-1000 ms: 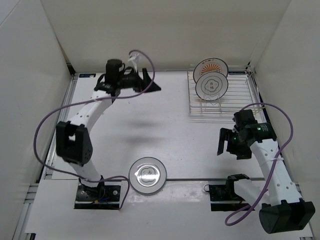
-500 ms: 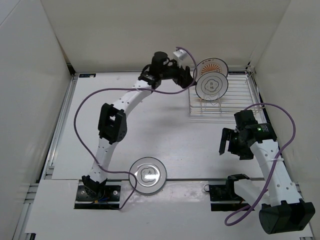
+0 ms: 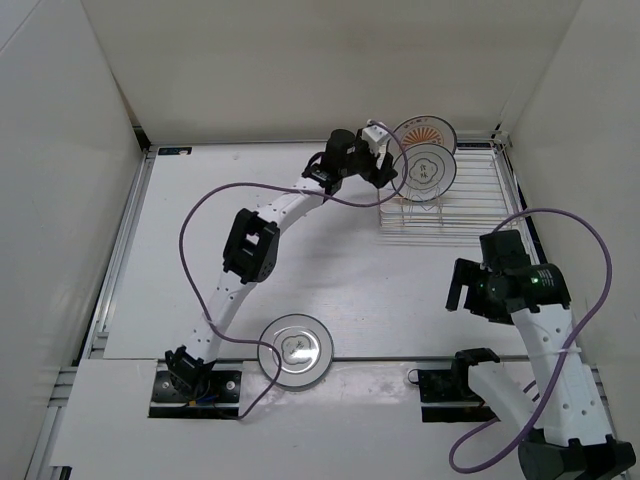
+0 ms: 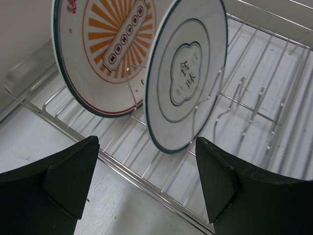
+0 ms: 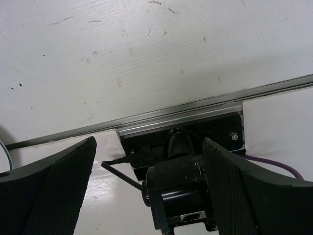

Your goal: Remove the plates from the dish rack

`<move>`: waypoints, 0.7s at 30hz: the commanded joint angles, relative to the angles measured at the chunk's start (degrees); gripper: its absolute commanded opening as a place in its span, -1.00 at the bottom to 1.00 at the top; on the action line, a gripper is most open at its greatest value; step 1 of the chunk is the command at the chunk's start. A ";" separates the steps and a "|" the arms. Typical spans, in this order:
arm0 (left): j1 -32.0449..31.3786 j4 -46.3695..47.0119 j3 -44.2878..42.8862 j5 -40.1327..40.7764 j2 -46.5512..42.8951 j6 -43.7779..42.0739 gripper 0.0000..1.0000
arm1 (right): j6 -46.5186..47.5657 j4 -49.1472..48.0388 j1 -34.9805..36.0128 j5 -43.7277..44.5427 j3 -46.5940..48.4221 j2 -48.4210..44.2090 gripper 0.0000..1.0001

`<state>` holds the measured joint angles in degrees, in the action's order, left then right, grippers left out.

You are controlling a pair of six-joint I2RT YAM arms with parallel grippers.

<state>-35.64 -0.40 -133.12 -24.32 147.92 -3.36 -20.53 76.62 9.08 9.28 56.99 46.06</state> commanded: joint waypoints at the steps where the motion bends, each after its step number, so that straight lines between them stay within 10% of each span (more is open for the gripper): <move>1: -0.13 8.56 -3.27 3.22 1.57 -0.34 0.79 | 0.06 1.78 0.06 0.83 1.63 0.25 0.81; 21: -2.06 18.33 -5.31 3.23 6.86 7.22 0.68 | -1.61 1.69 -0.12 3.11 0.93 4.12 0.81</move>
<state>-36.45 15.57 -136.59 -19.27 155.37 2.20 -21.06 76.62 9.08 10.79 57.01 50.72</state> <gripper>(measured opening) 0.834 0.905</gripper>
